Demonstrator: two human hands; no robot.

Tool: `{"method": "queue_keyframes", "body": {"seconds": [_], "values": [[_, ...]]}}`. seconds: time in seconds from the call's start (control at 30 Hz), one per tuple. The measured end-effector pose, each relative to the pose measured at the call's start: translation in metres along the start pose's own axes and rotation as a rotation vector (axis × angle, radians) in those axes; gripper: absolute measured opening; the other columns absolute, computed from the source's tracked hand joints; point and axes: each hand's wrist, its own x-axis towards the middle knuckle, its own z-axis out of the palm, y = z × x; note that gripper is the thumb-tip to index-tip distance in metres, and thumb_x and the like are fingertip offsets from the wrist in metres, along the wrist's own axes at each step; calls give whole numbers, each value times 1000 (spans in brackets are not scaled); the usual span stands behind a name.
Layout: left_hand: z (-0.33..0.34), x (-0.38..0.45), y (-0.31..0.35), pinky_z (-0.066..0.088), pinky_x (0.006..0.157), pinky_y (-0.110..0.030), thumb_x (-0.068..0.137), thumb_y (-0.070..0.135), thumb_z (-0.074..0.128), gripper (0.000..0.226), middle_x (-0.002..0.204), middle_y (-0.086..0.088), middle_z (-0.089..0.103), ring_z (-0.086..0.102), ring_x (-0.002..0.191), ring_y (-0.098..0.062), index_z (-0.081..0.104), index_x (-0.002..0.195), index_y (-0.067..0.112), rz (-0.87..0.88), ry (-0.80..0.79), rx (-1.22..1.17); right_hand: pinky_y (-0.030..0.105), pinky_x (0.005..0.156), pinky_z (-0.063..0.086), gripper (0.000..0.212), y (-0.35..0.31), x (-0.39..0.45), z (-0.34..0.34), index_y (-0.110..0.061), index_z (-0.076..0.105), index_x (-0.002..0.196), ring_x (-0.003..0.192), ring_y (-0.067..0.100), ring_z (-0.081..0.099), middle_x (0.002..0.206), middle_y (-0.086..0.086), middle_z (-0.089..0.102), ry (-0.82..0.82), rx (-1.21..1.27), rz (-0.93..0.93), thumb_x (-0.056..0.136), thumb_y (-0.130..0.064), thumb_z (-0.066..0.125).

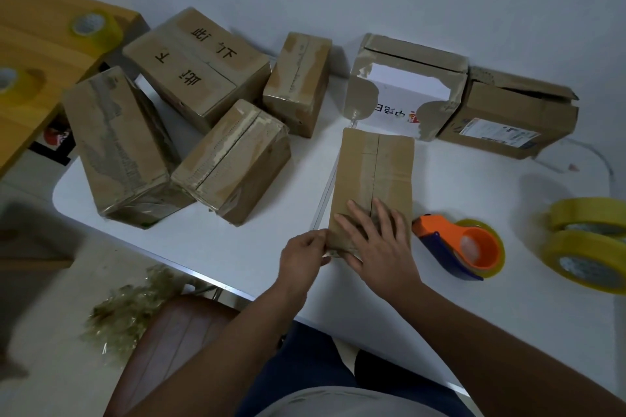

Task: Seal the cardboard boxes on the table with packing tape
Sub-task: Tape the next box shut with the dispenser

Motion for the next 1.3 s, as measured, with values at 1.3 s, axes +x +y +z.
{"method": "queue_keyframes", "body": {"seconds": [1.3], "values": [[-51,42,44,40,105,-26,96,12,62,64,156,1,31,45,134,-18,33,151,25,652,-120,899,29,96,46,48,3,-14,-34,-17,39,141,117,15,57,139,1,46,38,932,595,99,-37,49]]}}
